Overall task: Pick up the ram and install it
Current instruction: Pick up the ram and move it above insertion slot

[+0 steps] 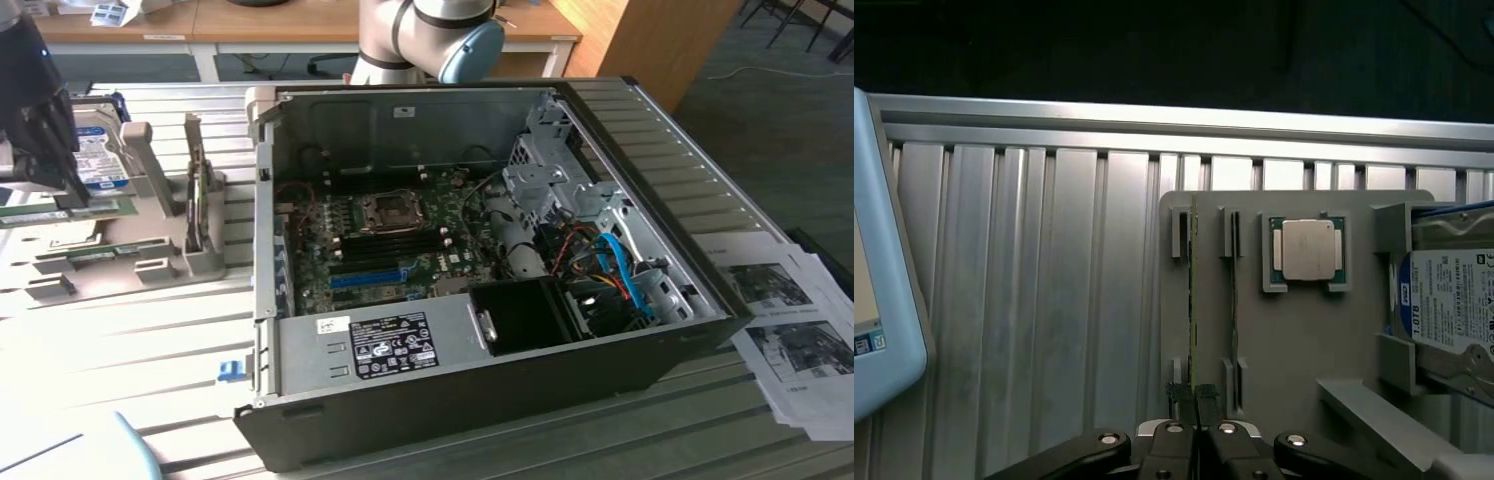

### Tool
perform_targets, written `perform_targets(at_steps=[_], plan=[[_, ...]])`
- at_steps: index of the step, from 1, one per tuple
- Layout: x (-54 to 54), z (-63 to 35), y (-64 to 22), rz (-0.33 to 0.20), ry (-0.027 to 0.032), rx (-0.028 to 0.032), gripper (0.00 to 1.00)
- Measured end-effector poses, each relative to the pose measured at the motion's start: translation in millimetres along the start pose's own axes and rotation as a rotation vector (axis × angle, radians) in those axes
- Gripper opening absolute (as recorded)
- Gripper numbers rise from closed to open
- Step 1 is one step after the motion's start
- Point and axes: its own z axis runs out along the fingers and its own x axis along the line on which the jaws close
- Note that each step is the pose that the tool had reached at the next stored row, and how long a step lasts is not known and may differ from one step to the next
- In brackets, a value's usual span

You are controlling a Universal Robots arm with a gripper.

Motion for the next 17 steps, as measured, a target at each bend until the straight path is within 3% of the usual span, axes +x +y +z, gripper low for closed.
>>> perform_targets(at_steps=[17], plan=[[0.1, -23.5, 0.0, 0.0, 0.0, 0.0, 0.11]])
